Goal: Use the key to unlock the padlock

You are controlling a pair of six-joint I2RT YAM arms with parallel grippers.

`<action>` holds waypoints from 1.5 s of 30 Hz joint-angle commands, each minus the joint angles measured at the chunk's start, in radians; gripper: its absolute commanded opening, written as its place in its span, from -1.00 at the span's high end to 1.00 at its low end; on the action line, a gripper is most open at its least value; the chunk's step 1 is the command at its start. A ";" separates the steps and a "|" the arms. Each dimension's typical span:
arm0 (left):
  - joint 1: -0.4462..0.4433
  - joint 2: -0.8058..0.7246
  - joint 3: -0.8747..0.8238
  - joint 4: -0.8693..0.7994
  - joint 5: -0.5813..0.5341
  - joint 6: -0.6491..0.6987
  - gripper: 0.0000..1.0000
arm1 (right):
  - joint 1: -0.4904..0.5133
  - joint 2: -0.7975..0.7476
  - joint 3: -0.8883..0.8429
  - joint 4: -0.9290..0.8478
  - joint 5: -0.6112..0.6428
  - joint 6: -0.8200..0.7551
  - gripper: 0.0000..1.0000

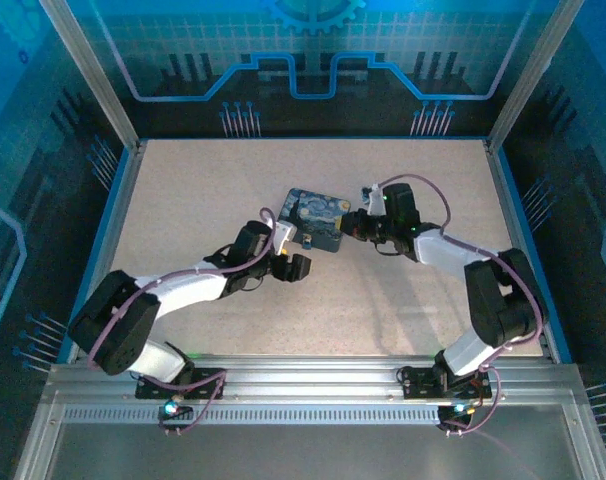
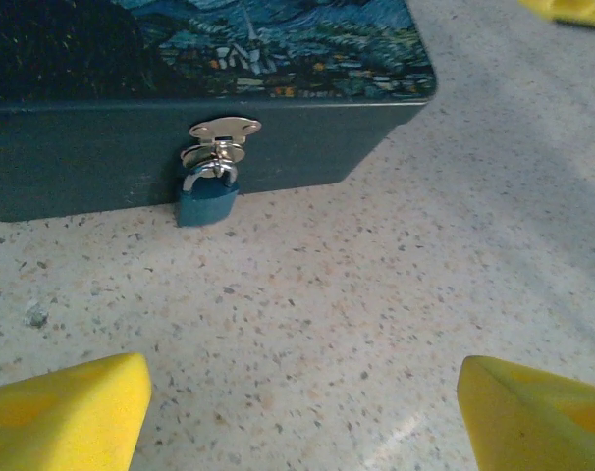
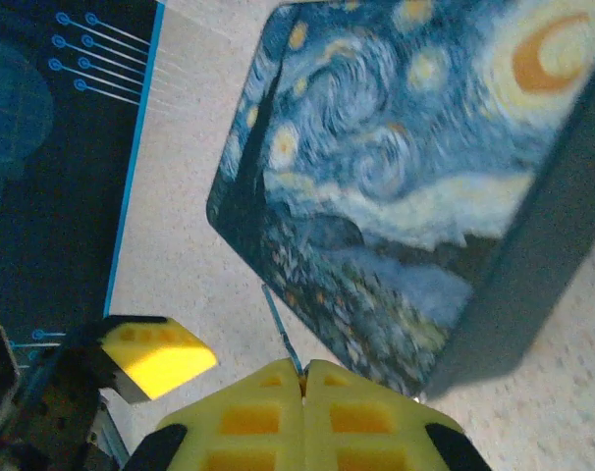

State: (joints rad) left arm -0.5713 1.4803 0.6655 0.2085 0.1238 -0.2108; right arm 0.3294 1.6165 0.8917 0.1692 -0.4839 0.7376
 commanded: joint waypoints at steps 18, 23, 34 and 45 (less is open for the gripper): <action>0.033 0.259 0.083 0.247 0.003 -0.076 -0.47 | 0.015 0.178 0.056 0.003 -0.027 -0.015 1.00; 0.042 0.298 0.102 0.258 0.004 -0.096 -0.41 | 0.016 0.180 0.044 -0.020 -0.019 -0.027 1.00; 0.047 0.361 0.152 0.270 0.028 -0.072 -0.28 | 0.020 0.203 0.060 -0.036 -0.033 -0.044 1.00; 0.047 0.409 0.185 0.287 0.060 -0.080 -0.14 | 0.030 0.212 0.082 -0.051 -0.035 -0.050 1.00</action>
State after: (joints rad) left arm -0.5285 1.8652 0.8230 0.4625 0.1535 -0.2893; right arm 0.3401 1.7859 0.9710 0.1944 -0.5251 0.7063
